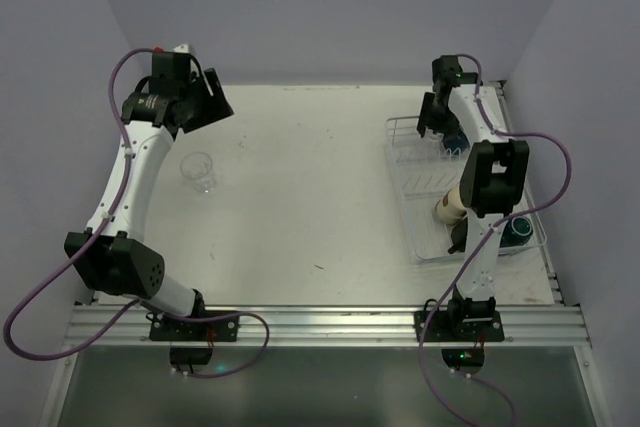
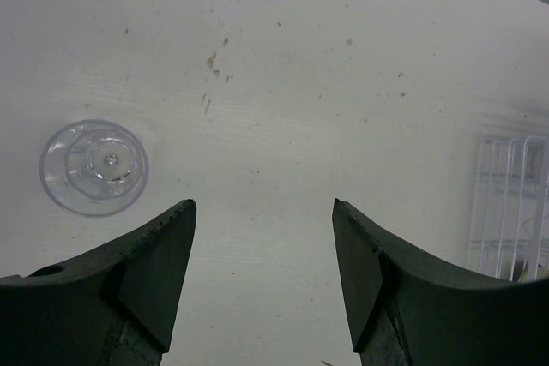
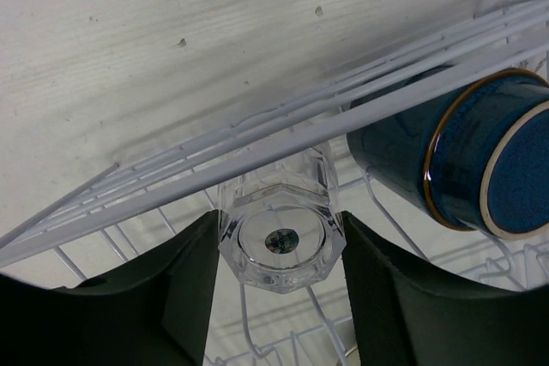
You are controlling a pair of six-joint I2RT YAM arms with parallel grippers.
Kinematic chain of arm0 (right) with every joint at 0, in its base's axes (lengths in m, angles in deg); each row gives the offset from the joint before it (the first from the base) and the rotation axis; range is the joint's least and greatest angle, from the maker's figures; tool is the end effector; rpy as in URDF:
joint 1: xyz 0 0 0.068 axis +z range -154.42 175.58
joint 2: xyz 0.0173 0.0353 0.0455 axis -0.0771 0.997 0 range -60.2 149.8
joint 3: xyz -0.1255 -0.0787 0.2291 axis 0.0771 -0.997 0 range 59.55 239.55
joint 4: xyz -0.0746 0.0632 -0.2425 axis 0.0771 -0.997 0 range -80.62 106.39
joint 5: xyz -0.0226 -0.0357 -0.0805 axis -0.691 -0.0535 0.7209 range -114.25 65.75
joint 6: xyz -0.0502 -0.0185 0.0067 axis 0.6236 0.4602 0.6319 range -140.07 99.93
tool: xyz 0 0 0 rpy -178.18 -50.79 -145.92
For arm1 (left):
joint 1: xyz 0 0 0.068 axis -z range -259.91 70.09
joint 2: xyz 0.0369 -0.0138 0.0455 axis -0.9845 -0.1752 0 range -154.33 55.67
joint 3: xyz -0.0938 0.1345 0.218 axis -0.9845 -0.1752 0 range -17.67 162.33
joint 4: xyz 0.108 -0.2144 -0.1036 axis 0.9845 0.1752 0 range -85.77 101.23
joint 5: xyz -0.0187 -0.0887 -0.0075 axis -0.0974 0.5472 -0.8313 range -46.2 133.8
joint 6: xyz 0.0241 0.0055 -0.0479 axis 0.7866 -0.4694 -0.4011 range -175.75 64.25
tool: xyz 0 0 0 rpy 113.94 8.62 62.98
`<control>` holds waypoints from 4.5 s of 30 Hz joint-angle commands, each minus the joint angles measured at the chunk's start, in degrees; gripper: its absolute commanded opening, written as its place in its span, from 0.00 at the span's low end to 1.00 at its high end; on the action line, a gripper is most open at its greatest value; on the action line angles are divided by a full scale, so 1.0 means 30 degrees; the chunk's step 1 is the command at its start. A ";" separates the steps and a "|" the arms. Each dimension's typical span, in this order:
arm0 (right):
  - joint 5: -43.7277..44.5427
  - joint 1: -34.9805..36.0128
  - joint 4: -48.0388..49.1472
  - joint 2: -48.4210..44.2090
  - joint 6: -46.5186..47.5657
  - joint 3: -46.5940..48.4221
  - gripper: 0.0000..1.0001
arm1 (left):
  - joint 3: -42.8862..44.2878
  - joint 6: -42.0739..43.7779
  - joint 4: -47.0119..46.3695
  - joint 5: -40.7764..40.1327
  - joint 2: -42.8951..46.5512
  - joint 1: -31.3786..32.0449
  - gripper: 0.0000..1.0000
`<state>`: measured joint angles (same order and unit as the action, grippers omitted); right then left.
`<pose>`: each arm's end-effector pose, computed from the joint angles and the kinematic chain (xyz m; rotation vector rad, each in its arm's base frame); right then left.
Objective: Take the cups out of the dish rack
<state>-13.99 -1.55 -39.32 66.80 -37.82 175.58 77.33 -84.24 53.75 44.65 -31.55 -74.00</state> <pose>0.4737 0.0174 0.2365 0.4003 2.6774 -0.1391 0.3220 -0.0338 0.3968 -0.4469 2.2775 -0.3240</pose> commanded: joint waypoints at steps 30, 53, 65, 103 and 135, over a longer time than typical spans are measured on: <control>-0.2008 0.0624 0.1957 -0.7936 -0.0290 -0.4571 0.00 | -0.3012 -0.1693 -0.7095 0.8910 0.0244 0.4504 0.70; -2.2989 0.0799 1.2205 -1.7694 -0.5412 -1.5207 0.00 | -1.2533 -1.6247 -3.3141 1.7856 -0.0253 0.6378 0.61; -2.4046 0.1765 1.5170 -1.8076 -0.7382 -1.5942 0.00 | -1.2624 -1.7632 -3.4406 1.6478 -0.0604 0.7726 0.59; 0.1531 0.3232 -0.2440 -1.6549 -0.2167 -1.3420 0.83 | -0.4803 0.1408 -0.2651 -0.1208 -0.1922 0.6526 0.00; 0.0974 0.2675 -0.2263 -1.7753 -0.1434 -1.3715 0.83 | -0.1577 0.2905 -0.0421 -0.3855 -0.8104 0.2687 0.00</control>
<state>-11.72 6.69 -46.14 15.38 -43.03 134.29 71.61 -76.94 51.96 34.55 -55.20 -64.88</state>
